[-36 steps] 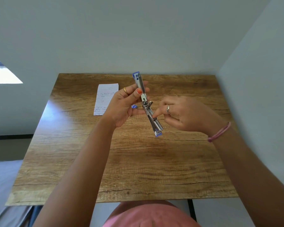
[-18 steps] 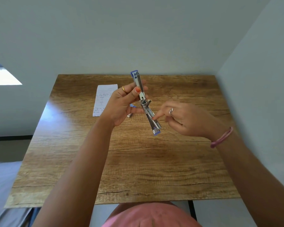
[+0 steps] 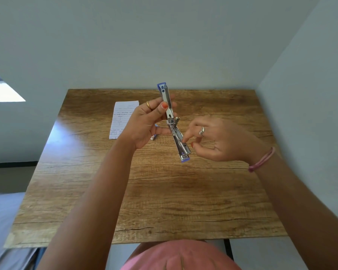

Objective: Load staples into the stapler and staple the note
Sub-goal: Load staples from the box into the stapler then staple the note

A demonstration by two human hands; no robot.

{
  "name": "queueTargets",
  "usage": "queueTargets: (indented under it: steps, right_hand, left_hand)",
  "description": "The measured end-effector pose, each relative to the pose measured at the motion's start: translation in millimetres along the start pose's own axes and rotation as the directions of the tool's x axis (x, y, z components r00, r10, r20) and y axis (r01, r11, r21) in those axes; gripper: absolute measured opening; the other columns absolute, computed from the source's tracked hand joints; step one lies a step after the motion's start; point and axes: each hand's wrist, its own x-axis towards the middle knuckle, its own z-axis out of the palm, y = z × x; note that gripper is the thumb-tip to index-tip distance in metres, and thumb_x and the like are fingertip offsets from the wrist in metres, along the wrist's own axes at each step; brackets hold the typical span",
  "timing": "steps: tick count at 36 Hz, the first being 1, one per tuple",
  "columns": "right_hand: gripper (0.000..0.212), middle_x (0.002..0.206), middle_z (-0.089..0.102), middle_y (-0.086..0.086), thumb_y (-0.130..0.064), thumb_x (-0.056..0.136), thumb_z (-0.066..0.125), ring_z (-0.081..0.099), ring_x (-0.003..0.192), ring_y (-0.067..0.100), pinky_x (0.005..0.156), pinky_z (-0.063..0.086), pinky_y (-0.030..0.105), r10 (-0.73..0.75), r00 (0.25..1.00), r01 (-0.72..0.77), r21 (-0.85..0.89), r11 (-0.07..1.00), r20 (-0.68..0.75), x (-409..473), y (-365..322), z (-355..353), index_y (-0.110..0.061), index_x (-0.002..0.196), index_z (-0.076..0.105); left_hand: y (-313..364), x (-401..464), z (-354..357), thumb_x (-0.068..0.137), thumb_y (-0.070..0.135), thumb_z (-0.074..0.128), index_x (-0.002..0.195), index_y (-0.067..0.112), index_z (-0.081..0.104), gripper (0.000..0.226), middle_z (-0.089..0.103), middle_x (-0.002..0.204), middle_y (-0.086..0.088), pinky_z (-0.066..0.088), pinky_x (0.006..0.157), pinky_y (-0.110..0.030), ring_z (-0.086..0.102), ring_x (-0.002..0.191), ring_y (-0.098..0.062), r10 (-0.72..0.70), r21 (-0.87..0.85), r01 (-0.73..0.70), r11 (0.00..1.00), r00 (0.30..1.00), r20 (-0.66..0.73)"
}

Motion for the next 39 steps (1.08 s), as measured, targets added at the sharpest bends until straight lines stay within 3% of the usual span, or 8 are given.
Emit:
queueTargets:
  steps: [7,13,20,26,30,34,37,39]
  right_hand:
    - [0.021,0.093,0.054,-0.012,-0.020,0.084,0.055,0.055,0.069,0.005,0.058,0.053,0.040,-0.071,0.997,0.071,-0.035,0.997,0.007,4,1,2,-0.019,0.098,0.071]
    - [0.025,0.097,0.064,0.003,-0.017,0.083,0.053,0.061,0.066,0.020,0.054,0.052,0.041,-0.143,0.989,0.146,-0.086,0.986,0.031,5,3,1,-0.018,0.096,0.074]
    - [0.033,0.102,0.064,0.006,-0.010,0.086,0.046,0.058,0.059,0.021,0.053,0.051,0.041,-0.202,0.974,0.218,-0.185,0.958,0.101,2,4,0,-0.020,0.100,0.074]
    - [0.033,0.106,0.063,0.006,0.002,0.086,0.050,0.057,0.061,0.016,0.051,0.050,0.041,-0.167,0.985,0.168,0.010,0.986,-0.041,-4,11,11,-0.015,0.096,0.076]
    - [0.025,0.097,0.065,0.002,0.007,0.090,0.053,0.066,0.073,0.020,0.061,0.055,0.044,0.063,0.976,-0.001,0.286,0.958,-0.207,-8,22,22,-0.013,0.092,0.069]
    - [0.020,0.089,0.072,-0.005,-0.003,0.095,0.053,0.070,0.080,0.032,0.073,0.057,0.056,0.448,0.889,-0.310,0.593,0.743,-0.097,-8,31,36,-0.018,0.098,0.066]
    - [0.015,0.099,0.073,0.001,-0.021,0.096,0.056,0.073,0.084,0.019,0.076,0.061,0.037,0.603,0.790,-0.418,0.818,0.395,0.113,-1,31,47,-0.021,0.108,0.063]
    - [0.041,0.106,0.072,0.007,-0.052,0.088,0.053,0.073,0.087,0.020,0.074,0.060,0.034,0.578,0.754,-0.488,0.855,0.177,0.311,4,29,52,-0.022,0.115,0.062]
  left_hand:
    - [0,1,1,0.087,0.026,0.060,0.114,0.022,0.068,0.028,0.071,0.102,0.003,0.058,0.052,-0.027,0.068,0.086,-0.012,-0.013,0.025,0.013,1.000,1.000,0.004]
    - [-2,1,1,0.087,0.026,0.059,0.113,0.020,0.067,0.029,0.072,0.100,0.003,0.058,0.051,-0.027,0.069,0.084,-0.012,-0.027,0.026,0.027,0.999,1.000,0.008]
    - [-5,1,-5,0.086,0.028,0.061,0.113,0.022,0.069,0.029,0.071,0.102,0.003,0.057,0.051,-0.026,0.067,0.087,-0.013,-0.016,0.039,0.017,0.999,1.000,-0.026]
    - [-5,0,-7,0.088,0.029,0.060,0.114,0.022,0.069,0.028,0.071,0.100,0.004,0.058,0.052,-0.026,0.068,0.084,-0.011,-0.010,0.075,0.012,0.997,0.999,-0.034]
    - [-6,-1,-8,0.087,0.029,0.061,0.113,0.023,0.069,0.028,0.071,0.102,0.004,0.058,0.053,-0.028,0.068,0.085,-0.012,0.005,0.060,-0.002,0.998,0.999,-0.052]
    - [-10,-2,-8,0.085,0.026,0.061,0.112,0.020,0.068,0.028,0.071,0.102,0.002,0.058,0.052,-0.028,0.069,0.086,-0.014,0.016,0.032,-0.013,0.999,0.996,-0.082]
    - [-14,-4,-7,0.085,0.022,0.061,0.113,0.019,0.066,0.029,0.071,0.103,0.001,0.060,0.056,-0.032,0.069,0.088,-0.014,0.027,0.012,-0.026,1.000,0.994,-0.106]
    - [-15,-5,-7,0.085,0.021,0.061,0.116,0.017,0.064,0.032,0.071,0.104,0.001,0.060,0.060,-0.036,0.068,0.089,-0.013,0.034,0.014,-0.033,0.999,0.992,-0.124]
